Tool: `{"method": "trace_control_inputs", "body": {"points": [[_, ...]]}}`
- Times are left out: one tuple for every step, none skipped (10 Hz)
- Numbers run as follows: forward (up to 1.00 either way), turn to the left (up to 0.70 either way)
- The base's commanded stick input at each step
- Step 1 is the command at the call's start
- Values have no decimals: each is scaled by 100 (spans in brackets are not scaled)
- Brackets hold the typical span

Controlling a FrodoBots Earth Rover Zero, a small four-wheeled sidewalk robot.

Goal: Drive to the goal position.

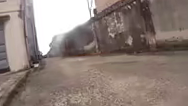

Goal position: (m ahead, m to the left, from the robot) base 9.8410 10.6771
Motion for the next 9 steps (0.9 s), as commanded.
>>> {"method": "trace_control_inputs", "body": {"points": [[50, 0], [50, 0], [50, 0], [50, 0], [50, 0], [50, 0], [50, 0], [50, 0], [50, 0]]}}
